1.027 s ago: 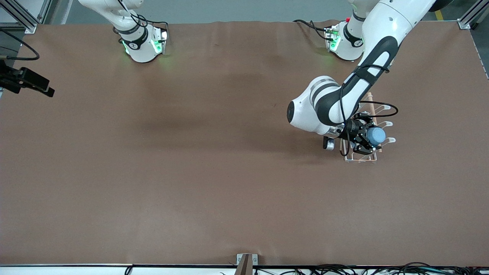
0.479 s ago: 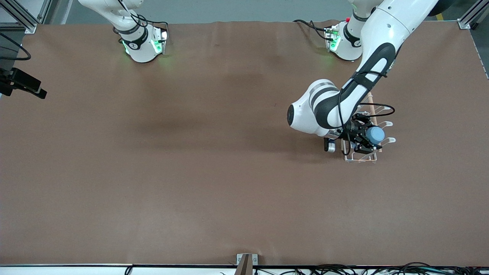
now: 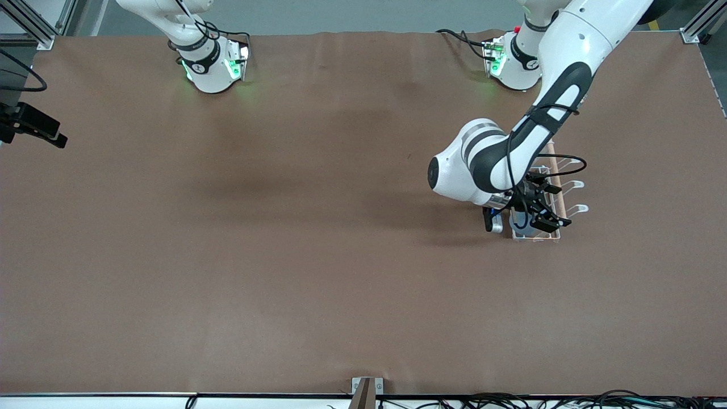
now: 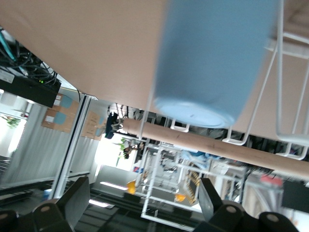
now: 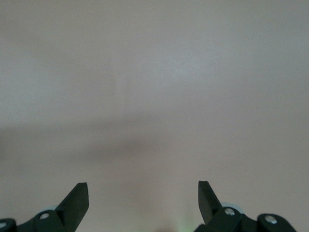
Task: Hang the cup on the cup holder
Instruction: 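Open the left gripper to release the cup on the hook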
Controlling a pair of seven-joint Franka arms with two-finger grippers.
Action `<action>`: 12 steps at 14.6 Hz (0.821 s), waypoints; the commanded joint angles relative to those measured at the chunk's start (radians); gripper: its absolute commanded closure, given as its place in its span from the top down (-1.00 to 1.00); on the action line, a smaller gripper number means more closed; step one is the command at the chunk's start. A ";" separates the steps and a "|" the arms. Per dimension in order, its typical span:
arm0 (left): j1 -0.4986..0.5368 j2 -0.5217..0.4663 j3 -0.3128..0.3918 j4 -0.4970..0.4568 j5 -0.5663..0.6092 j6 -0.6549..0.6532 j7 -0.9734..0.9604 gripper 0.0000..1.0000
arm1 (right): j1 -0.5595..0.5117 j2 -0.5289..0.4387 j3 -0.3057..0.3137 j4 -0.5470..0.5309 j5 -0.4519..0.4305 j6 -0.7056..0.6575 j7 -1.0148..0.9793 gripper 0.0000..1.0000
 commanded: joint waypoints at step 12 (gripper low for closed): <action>-0.037 -0.043 -0.092 0.444 -0.300 0.031 -0.267 1.00 | 0.005 -0.050 0.001 -0.105 0.019 0.060 -0.020 0.98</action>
